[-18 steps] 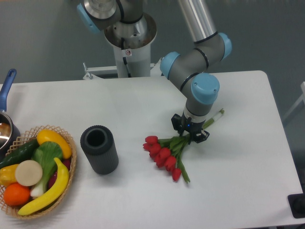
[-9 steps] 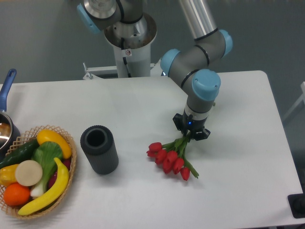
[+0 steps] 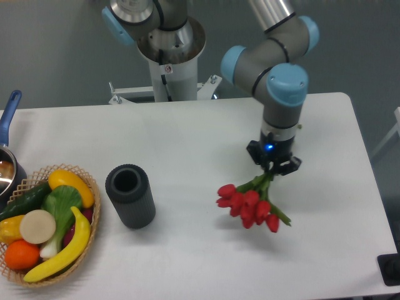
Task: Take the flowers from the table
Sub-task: 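Lift the red tulip bouquet up off the table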
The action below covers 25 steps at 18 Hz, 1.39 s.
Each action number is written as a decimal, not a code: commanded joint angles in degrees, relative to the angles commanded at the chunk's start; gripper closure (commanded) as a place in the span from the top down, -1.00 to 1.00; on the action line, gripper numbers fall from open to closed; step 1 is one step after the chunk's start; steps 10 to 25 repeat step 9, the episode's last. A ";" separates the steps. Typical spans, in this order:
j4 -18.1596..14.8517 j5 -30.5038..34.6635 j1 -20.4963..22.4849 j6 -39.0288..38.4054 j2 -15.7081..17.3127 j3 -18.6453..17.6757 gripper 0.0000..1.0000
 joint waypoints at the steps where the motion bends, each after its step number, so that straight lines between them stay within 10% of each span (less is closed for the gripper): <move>1: -1.93 0.00 0.00 0.00 0.09 1.58 -0.92; 8: -14.16 0.17 -0.17 0.27 -1.40 11.09 -0.85; 25: -14.26 0.18 -0.18 0.27 -1.49 11.18 -0.85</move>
